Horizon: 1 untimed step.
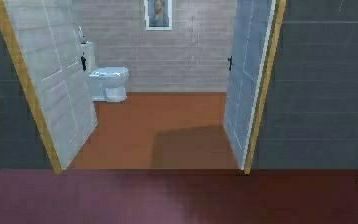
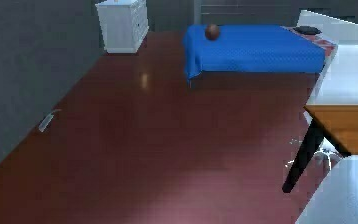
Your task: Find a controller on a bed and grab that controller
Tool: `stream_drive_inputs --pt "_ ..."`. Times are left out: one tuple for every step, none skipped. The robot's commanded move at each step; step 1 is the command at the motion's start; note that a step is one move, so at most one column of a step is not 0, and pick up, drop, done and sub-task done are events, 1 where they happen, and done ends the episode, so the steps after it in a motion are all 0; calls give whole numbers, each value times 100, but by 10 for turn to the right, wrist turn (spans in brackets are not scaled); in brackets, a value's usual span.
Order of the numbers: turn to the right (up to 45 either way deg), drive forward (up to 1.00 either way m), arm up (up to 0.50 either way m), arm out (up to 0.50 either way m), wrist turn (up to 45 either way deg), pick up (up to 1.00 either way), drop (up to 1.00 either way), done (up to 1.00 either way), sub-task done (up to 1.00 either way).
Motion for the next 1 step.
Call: stream_drive_inputs --pt "-270 0 0 0 0 0 0 0 0"
